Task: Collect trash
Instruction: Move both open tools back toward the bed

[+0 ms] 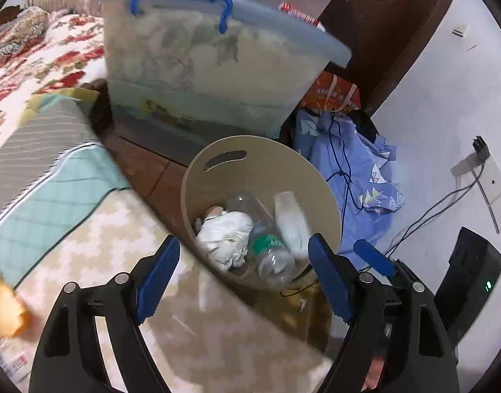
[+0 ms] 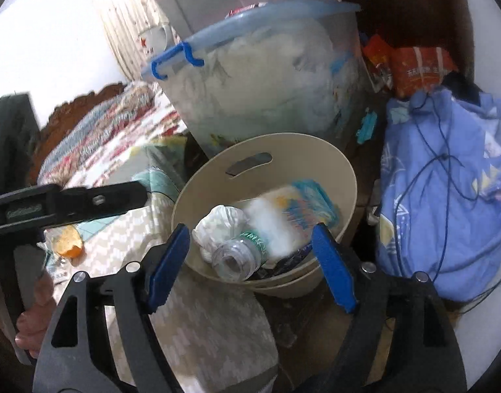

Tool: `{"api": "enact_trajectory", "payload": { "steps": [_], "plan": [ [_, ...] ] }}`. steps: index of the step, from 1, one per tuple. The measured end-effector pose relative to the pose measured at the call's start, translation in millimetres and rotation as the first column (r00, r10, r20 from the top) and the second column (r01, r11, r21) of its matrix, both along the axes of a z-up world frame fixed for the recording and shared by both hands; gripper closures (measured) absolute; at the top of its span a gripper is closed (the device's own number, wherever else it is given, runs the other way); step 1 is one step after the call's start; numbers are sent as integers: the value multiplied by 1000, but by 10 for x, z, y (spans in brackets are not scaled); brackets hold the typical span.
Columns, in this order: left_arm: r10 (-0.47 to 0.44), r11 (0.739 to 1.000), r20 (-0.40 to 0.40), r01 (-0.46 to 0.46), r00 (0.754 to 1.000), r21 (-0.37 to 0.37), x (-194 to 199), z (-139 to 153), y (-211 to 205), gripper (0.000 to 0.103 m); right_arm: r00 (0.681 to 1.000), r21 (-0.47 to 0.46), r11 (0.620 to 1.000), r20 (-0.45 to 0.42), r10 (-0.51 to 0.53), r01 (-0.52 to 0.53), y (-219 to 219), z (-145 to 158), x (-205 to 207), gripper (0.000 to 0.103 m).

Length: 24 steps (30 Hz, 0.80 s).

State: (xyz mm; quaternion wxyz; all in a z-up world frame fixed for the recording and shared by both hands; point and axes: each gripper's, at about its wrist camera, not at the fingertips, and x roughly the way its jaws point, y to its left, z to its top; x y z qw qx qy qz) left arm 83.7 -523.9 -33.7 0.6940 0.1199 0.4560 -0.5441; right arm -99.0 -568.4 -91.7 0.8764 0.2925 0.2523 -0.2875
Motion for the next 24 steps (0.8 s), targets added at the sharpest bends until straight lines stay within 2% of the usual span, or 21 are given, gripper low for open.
{"api": "enact_trajectory", "payload": {
  "steps": [5, 10, 13, 18, 20, 21, 23, 24],
  "plan": [
    [19, 1000, 16, -19, 1000, -1, -89, 90, 650, 26, 1000, 23, 1000, 22, 14, -14, 263, -5, -75, 26],
    [45, 997, 81, -50, 996, 51, -204, 24, 1346, 26, 997, 22, 998, 41, 63, -64, 635, 20, -21, 26],
    [82, 993, 127, -91, 989, 72, -234, -1, 1816, 26, 991, 26, 992, 54, 121, -123, 889, 49, 91, 26],
    [211, 971, 172, -226, 962, 74, -167, 27, 2661, 26, 967, 24, 967, 47, 252, -253, 1351, 93, 373, 29],
    [285, 948, 208, -307, 936, 85, -101, 43, 2997, 26, 949, 24, 949, 37, 314, -315, 1581, 105, 508, 31],
    [341, 924, 238, -371, 909, 92, -48, 59, 3193, 26, 943, 24, 943, 33, 332, -333, 1656, 108, 551, 31],
    [472, 845, 322, -525, 821, 99, 85, 112, 3536, 26, 921, 18, 921, 19, 389, -389, 1885, 117, 677, 31],
    [548, 777, 375, -621, 747, 102, 183, 135, 3738, 26, 911, 15, 911, 12, 413, -413, 1989, 120, 730, 31]
  ]
}}
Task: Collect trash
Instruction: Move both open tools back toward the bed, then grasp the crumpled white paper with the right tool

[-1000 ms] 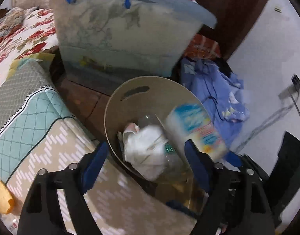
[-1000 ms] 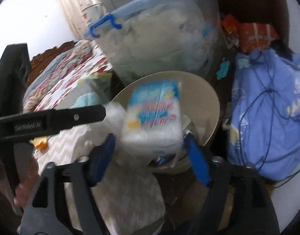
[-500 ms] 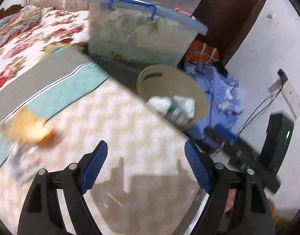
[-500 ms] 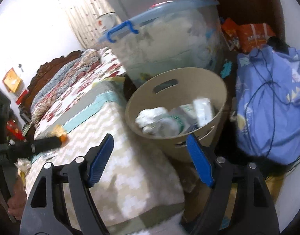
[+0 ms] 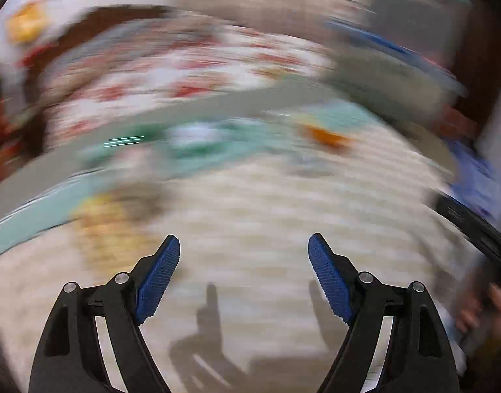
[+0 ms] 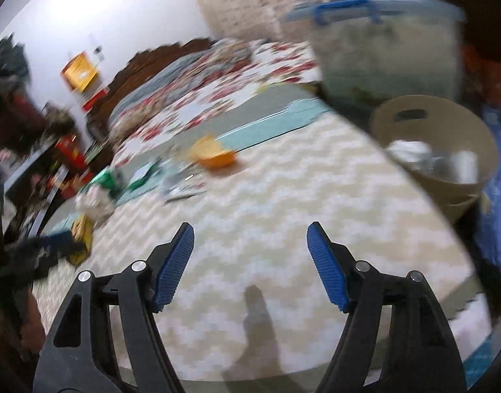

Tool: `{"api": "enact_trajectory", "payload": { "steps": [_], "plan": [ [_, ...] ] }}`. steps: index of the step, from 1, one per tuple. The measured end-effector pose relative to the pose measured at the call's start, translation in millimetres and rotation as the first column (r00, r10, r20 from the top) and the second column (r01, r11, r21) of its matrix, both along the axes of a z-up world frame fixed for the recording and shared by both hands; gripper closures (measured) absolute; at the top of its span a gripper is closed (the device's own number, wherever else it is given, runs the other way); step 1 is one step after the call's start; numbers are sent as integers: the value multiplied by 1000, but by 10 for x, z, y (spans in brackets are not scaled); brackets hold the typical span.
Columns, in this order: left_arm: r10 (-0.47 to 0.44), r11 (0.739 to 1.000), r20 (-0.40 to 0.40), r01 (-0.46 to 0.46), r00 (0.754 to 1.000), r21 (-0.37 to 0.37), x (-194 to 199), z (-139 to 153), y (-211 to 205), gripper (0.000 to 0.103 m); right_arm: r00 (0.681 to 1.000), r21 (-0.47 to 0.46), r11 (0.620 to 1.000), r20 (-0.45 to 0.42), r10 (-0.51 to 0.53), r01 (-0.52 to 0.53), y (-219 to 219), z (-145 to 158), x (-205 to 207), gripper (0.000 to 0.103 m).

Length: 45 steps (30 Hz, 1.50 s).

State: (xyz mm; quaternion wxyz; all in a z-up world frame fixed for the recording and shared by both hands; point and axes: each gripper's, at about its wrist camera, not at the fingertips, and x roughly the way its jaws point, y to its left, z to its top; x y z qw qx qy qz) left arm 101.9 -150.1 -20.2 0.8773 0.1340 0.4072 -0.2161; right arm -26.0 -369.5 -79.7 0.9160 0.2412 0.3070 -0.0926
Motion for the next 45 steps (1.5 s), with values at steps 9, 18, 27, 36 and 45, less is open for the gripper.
{"api": "enact_trajectory", "payload": {
  "steps": [9, 18, 27, 36, 45],
  "plan": [
    [357, 930, -129, -365, 925, -38, 835, -239, 735, 9, 987, -40, 987, -37, 155, -156, 675, 45, 265, 31],
    [290, 943, -185, -313, 939, -110, 766, -401, 883, 37, 964, -113, 958, -51, 260, -264, 1036, 289, 632, 31],
    [301, 933, -137, -321, 944, -165, 617, -417, 1457, 38, 879, -124, 871, -27, 477, -476, 1714, 377, 1722, 17],
    [291, 927, -137, -314, 947, -205, 597, -418, 1533, 38, 841, -68, 844, -158, 518, -532, 2153, 103, 2622, 53],
    [274, 929, -143, -300, 951, -218, 571, -412, 1579, 38, 842, -129, 834, -149, 518, -536, 2007, 94, 1422, 58]
  ]
}}
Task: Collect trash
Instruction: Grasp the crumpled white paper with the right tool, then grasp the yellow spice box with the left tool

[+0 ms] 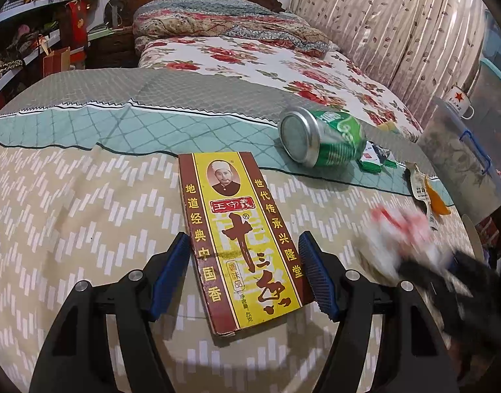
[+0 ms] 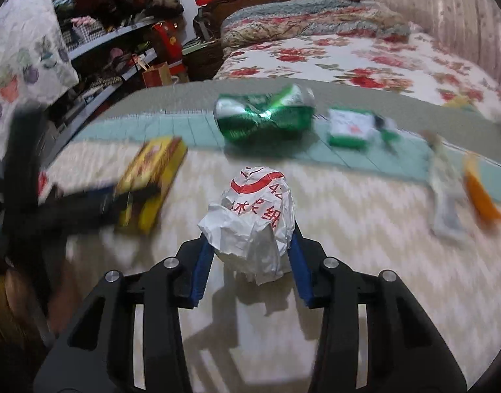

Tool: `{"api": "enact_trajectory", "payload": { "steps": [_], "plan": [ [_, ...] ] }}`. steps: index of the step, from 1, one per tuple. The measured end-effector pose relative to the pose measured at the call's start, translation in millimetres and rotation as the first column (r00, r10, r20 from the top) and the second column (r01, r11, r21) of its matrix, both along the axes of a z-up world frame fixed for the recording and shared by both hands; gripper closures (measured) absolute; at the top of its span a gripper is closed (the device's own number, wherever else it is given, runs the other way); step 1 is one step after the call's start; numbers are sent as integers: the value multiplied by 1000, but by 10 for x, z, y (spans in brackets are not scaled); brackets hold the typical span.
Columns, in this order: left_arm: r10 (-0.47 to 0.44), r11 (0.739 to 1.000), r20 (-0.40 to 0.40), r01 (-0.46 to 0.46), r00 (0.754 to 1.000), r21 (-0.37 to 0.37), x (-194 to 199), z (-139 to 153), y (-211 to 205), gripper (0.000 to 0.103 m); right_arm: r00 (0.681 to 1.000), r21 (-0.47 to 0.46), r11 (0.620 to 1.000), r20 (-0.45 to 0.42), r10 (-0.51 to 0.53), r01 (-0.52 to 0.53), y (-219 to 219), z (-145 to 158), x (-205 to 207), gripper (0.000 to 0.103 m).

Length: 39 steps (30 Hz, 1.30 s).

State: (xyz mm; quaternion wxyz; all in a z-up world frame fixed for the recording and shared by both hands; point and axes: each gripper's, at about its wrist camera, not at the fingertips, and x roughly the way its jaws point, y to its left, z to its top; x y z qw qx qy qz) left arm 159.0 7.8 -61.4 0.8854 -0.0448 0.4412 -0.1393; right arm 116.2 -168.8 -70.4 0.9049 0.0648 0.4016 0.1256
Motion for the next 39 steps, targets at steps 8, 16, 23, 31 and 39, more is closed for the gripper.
{"api": "enact_trajectory", "payload": {
  "steps": [8, 16, 23, 31, 39],
  "plan": [
    [-171, 984, -19, 171, 985, -43, -244, -2, -346, 38, 972, -36, 971, 34, -234, 236, -466, -35, -927, 55],
    [-438, 899, -4, 438, 899, 10, -817, -11, -1156, 35, 939, 4, 940, 39, -342, 342, -845, -52, -1208, 27],
    [-393, 916, 8, 391, 920, 87, -893, 21, -1182, 19, 942, 7, 944, 64, -330, 330, -847, -56, -1316, 17],
    [-382, 919, -23, 382, 924, 99, -978, 34, -1066, 18, 955, 30, 957, 62, -290, 289, -820, -87, -1327, 17],
    [-402, 905, -49, 405, 914, 127, -971, -34, -1226, 42, 966, 10, 968, 47, -252, 252, -779, -139, -1233, 63]
  ]
}}
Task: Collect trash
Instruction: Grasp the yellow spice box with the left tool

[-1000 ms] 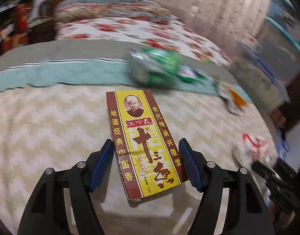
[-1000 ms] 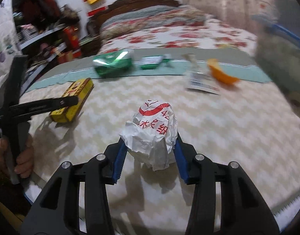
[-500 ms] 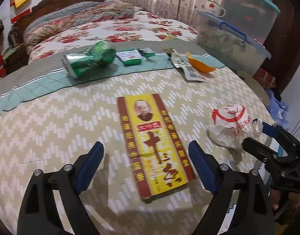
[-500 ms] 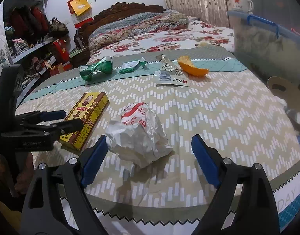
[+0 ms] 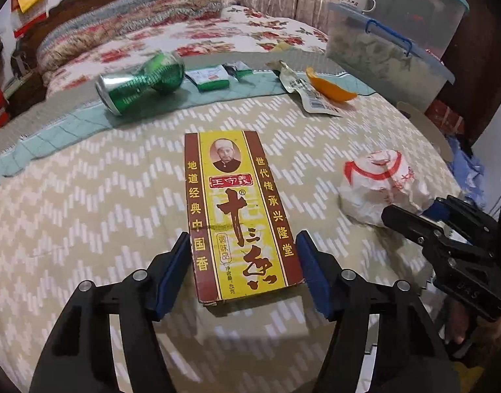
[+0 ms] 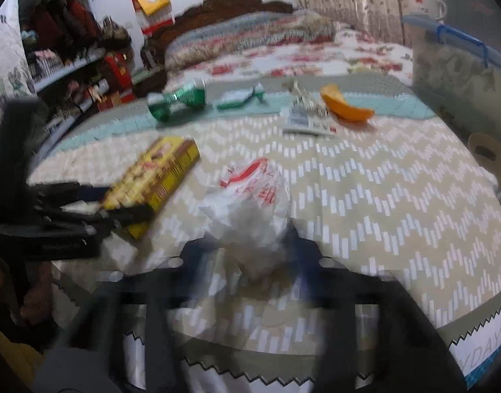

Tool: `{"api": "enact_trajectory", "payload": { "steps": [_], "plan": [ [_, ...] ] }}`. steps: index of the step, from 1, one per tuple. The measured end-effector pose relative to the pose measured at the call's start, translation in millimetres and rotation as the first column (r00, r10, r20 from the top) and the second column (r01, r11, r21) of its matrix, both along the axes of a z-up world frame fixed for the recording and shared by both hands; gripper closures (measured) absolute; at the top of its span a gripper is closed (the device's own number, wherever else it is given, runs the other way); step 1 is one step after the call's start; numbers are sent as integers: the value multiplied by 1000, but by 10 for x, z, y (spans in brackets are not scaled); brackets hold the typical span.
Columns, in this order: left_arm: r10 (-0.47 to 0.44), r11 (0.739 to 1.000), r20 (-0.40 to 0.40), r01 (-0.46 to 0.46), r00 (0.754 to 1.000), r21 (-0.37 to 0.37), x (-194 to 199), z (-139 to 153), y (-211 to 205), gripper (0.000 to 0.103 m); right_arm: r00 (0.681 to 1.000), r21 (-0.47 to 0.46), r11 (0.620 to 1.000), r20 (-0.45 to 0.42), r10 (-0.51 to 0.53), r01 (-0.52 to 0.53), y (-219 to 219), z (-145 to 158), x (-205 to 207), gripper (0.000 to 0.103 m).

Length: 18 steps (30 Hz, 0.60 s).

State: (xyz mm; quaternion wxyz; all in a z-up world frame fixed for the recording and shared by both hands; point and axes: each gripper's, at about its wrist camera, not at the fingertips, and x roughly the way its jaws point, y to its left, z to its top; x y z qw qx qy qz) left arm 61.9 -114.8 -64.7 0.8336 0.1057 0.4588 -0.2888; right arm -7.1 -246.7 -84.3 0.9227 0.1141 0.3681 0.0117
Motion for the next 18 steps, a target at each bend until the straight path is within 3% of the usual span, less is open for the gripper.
{"api": "enact_trajectory", "payload": {
  "steps": [2, 9, 18],
  "plan": [
    [-11, 1000, -18, 10, 1000, -19, 21, 27, -15, 42, 1000, 17, 1000, 18, -15, 14, -47, 22, -29, 69],
    [-89, 991, -16, 87, 996, -106, 51, 284, -291, 43, 993, 94, 990, 43, -113, 109, -408, 8, -140, 69],
    [-298, 945, -31, 290, 954, -152, 2, 382, -1273, 43, 953, 128, 950, 75, -295, 284, -1115, 47, -480, 69]
  ]
}}
